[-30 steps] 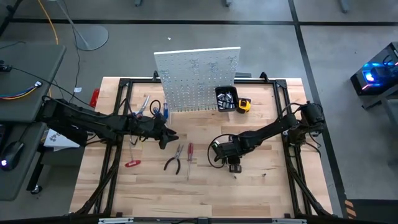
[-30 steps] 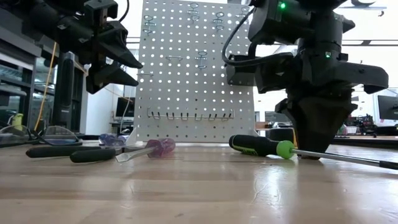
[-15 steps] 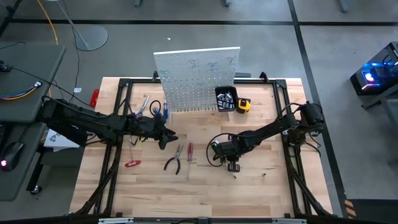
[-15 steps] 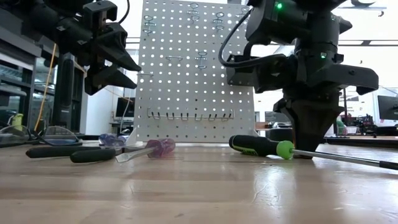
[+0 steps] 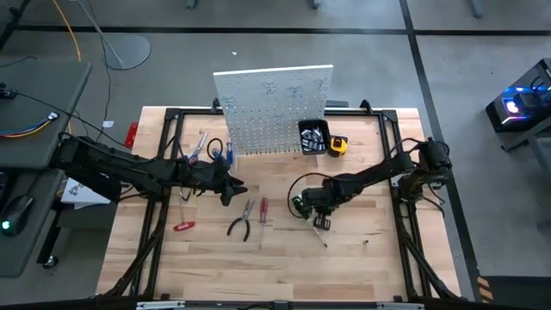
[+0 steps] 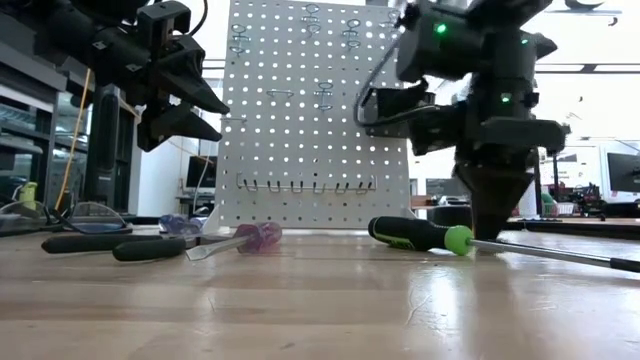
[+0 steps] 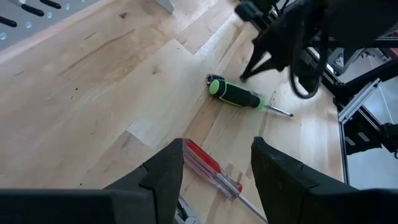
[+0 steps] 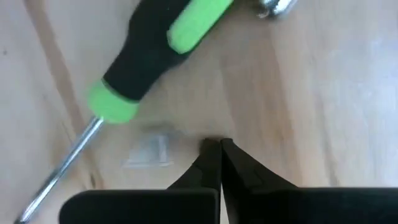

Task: Hang tools onto peg board
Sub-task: Put the silver socket into the black bin on the peg board

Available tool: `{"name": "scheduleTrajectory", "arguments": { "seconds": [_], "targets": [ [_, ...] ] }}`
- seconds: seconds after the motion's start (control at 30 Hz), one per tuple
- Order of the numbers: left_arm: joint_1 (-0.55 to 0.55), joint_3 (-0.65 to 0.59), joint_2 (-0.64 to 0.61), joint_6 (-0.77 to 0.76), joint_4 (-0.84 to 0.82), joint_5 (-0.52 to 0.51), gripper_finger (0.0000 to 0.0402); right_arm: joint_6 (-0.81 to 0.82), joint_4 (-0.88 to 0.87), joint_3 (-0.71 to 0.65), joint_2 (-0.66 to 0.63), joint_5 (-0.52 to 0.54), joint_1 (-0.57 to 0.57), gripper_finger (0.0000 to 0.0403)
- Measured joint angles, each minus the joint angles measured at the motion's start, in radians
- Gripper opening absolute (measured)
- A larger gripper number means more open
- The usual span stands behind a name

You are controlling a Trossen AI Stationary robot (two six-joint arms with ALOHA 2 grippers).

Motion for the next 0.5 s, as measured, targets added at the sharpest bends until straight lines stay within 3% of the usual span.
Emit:
{"name": "scheduleTrajectory", "arguments": {
  "seconds": [0.27,0.4,0.5],
  "targets": [
    [0.000,0.000,0.000,0.000,-0.002,-0.002,0.0172,0.034,-0.044,0.001,-0.091,0.007,-0.022,0.0004],
    [0.000,0.000,0.000,0.000,-0.002,-0.001,0.0172,0.063,-0.086,0.001,-0.135,-0.070,-0.005,0.0002],
    [0.000,0.000,0.000,0.000,-0.001,0.000,0.0172,0.116,-0.135,0.000,-0.173,-0.124,0.071,0.0002]
  ]
}}
